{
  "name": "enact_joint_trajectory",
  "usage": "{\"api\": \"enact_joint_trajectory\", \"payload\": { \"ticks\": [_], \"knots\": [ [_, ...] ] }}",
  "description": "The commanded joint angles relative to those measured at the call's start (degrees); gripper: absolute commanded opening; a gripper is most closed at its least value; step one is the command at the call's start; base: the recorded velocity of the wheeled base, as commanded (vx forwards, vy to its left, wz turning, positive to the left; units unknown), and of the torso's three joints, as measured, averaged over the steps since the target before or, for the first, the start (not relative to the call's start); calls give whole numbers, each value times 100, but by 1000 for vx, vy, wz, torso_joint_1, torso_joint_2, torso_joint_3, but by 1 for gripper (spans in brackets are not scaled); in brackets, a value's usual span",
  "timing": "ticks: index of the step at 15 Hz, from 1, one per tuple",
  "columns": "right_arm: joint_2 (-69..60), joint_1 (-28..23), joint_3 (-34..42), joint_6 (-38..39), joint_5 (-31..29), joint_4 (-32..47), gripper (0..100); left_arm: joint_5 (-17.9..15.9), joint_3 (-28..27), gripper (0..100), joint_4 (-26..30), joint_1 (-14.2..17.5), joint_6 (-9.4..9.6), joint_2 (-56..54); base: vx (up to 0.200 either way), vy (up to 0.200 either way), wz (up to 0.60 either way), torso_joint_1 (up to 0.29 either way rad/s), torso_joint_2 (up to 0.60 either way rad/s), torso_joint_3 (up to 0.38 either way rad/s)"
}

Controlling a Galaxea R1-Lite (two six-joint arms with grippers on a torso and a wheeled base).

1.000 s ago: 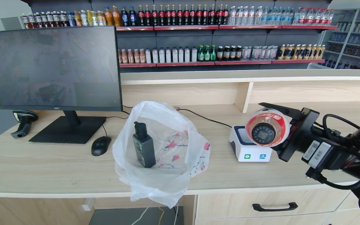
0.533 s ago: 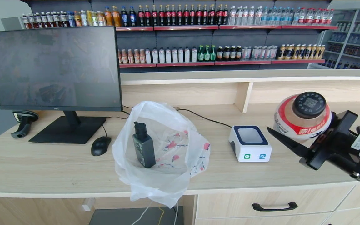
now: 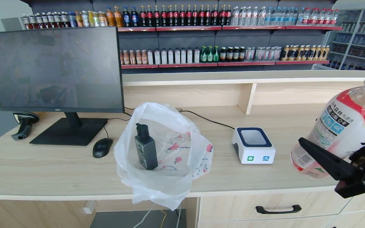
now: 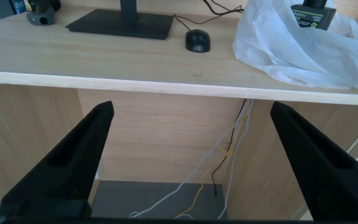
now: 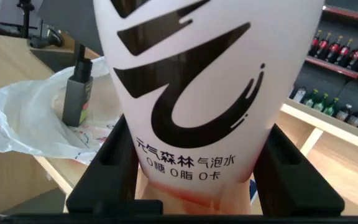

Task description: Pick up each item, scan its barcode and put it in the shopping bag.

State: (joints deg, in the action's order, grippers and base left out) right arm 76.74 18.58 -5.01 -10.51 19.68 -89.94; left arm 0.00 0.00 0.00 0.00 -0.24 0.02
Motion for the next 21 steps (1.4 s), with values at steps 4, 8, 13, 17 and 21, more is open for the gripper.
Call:
{"api": "enact_joint_trajectory", "payload": {
  "ticks": [4, 8, 13, 17, 21],
  "knots": [
    [-80, 128, 141, 796, -544, -6, 0, 0, 0, 100, 0, 0, -2, -2, 0, 0, 0, 0, 0, 0],
    [324, 120, 176, 1130, -702, -6, 0, 0, 0, 100, 0, 0, -2, -2, 0, 0, 0, 0, 0, 0],
    [939, 120, -299, 1209, -720, -6, 0, -9, 0, 100, 18, 0, 77, -2, 0, 0, 0, 0, 0, 0],
    [922, 164, -61, 1174, -720, -6, 0, -9, 0, 100, 18, 0, 68, -2, 0, 0, 0, 0, 0, 0],
    [895, 164, -88, 1174, -720, -6, 0, -9, 0, 100, 18, 0, 68, -2, -100, 0, 0, 1, 5, 1]
  ]
}}
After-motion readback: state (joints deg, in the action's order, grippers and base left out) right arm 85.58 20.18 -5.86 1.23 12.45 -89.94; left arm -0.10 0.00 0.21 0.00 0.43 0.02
